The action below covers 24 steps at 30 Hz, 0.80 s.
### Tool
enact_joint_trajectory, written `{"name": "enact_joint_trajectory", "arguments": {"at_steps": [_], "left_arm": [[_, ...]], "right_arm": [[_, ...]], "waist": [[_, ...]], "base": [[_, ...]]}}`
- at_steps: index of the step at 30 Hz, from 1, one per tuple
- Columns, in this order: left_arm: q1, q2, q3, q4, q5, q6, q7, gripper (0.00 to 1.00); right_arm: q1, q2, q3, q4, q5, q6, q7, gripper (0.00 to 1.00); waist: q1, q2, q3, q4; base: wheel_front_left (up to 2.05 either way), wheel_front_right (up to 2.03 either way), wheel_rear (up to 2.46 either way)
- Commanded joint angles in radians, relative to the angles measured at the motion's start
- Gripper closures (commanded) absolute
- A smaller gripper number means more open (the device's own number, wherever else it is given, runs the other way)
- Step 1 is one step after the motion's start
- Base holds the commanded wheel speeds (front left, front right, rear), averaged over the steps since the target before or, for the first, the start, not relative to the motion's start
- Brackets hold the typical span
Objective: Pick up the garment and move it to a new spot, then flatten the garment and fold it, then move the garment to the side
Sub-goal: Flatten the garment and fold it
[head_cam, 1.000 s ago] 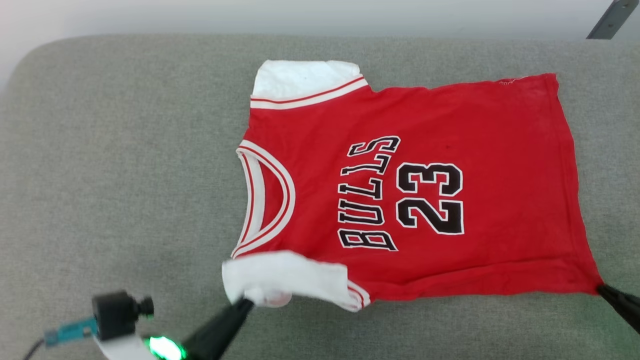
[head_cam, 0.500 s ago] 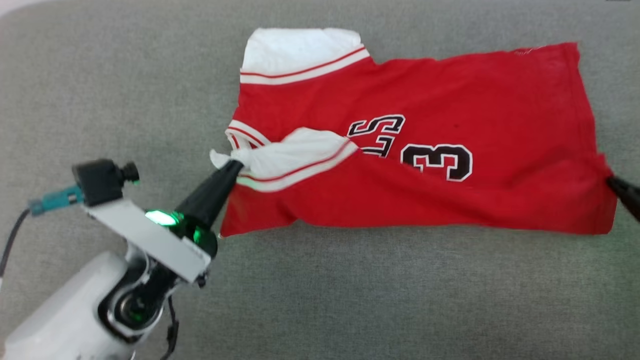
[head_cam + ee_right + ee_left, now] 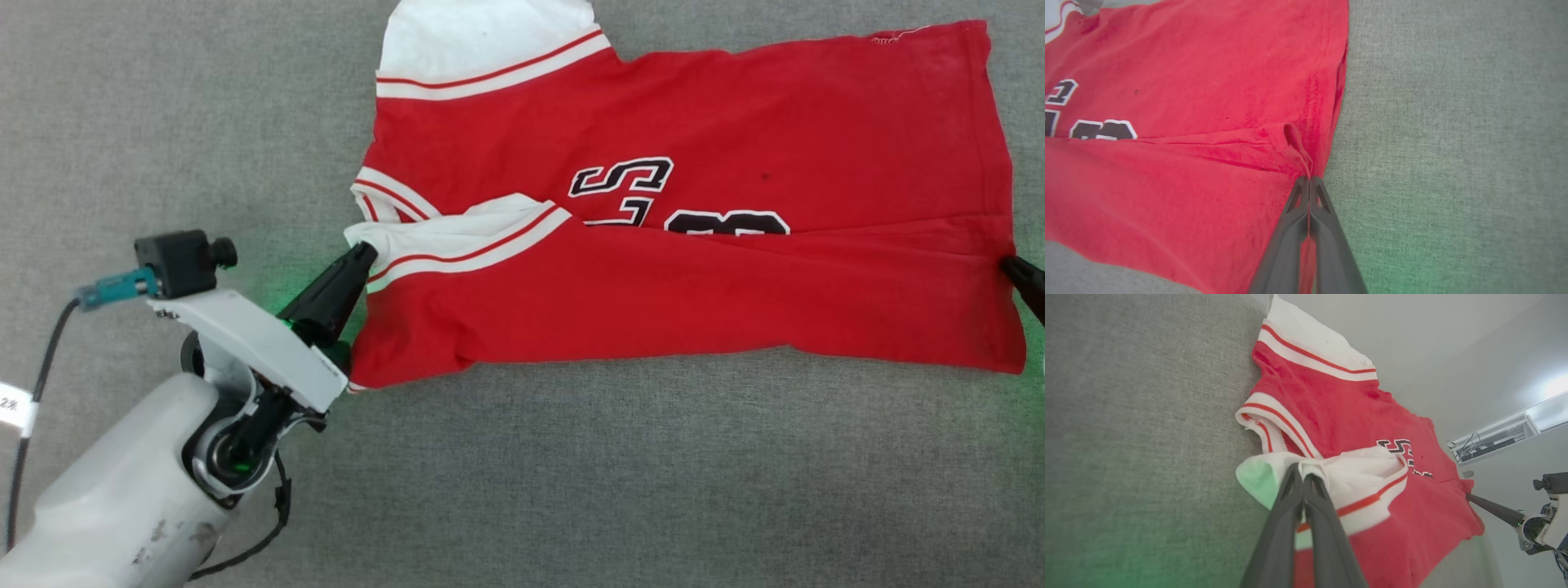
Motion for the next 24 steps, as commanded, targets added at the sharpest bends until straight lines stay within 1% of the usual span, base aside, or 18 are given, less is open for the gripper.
{"name": "enact_joint_trajectory", "arguments": {"at_steps": [1, 3, 4, 5, 6, 7, 8, 9, 11, 16, 18, 21, 24], "left_arm": [[-0.017, -0.005, -0.009, 0.015, 0.011, -0.004, -0.002, 0.79], [-0.027, -0.004, -0.027, 0.048, 0.028, -0.004, -0.004, 0.63], [-0.032, -0.005, -0.039, 0.062, 0.038, -0.004, -0.003, 0.53], [-0.036, -0.009, -0.048, 0.073, 0.041, -0.004, -0.001, 0.37], [-0.040, -0.012, -0.057, 0.086, 0.040, -0.004, 0.002, 0.27], [-0.044, -0.009, -0.068, 0.096, 0.047, -0.004, 0.007, 0.00], [-0.050, -0.007, -0.082, 0.106, 0.055, -0.004, 0.012, 0.00], [-0.053, -0.007, -0.090, 0.115, 0.058, -0.004, 0.011, 0.00], [-0.062, -0.003, -0.100, 0.127, 0.060, -0.004, 0.007, 0.00], [-0.088, 0.045, -0.149, 0.156, 0.111, -0.004, 0.025, 0.00], [-0.103, 0.064, -0.167, 0.162, 0.125, -0.004, 0.049, 0.00], [-0.125, 0.104, -0.194, 0.158, 0.141, 0.002, 0.125, 0.00], [-0.134, 0.125, -0.227, 0.123, 0.105, 0.039, 0.274, 0.00]], "right_arm": [[-0.016, -0.004, 0.004, 0.007, 0.000, -0.002, -0.010, 1.00], [-0.014, -0.005, 0.016, 0.024, 0.001, -0.002, -0.019, 1.00], [-0.016, -0.004, 0.024, 0.032, 0.001, -0.002, -0.023, 1.00], [-0.018, -0.003, 0.031, 0.039, 0.000, -0.002, -0.028, 1.00], [-0.016, -0.004, 0.040, 0.046, -0.001, -0.002, -0.031, 0.96], [-0.014, -0.005, 0.049, 0.052, -0.001, -0.002, -0.036, 0.82], [-0.014, -0.007, 0.058, 0.060, -0.001, -0.002, -0.039, 0.71], [-0.011, -0.009, 0.064, 0.066, -0.003, -0.002, -0.046, 0.56], [-0.007, -0.013, 0.072, 0.077, -0.010, -0.002, -0.064, 0.00], [0.017, -0.018, 0.071, 0.100, -0.014, -0.002, -0.110, 0.00], [0.033, -0.016, 0.070, 0.103, -0.013, -0.002, -0.124, 0.00], [0.055, -0.011, 0.062, 0.102, -0.012, -0.002, -0.129, 0.00], [0.077, -0.004, 0.055, 0.097, -0.013, -0.002, -0.130, 0.00]], "waist": [[0.0000, 0.0000, 0.000, 0.000], [0.0000, 0.0000, -0.003, -0.001], [0.0000, 0.0000, -0.007, -0.003], [0.0000, 0.0000, -0.012, -0.004], [0.0000, 0.0000, -0.017, -0.005], [0.0000, 0.0000, -0.023, -0.007], [0.0000, 0.0000, -0.030, -0.008], [0.0000, 0.0000, -0.038, -0.008], [0.0000, 0.0000, -0.057, -0.009], [0.0000, 0.0000, -0.134, -0.002], [0.0000, 0.0000, -0.170, 0.004], [0.0000, 0.0000, -0.215, 0.014], [0.0000, 0.0000, -0.247, 0.022]], "base": [[0.00, 0.00, 0.00], [0.00, 0.00, 0.00], [0.00, 0.00, 0.00], [0.00, 0.00, 0.00], [0.00, 0.00, 0.00], [0.00, 0.00, 0.00], [0.00, 0.00, 0.00], [0.00, 0.00, 0.00], [0.00, 0.00, 0.00], [0.00, 0.00, 0.00], [0.00, 0.00, 0.00], [0.00, 0.00, 0.00], [0.00, 0.00, 0.00]]}}
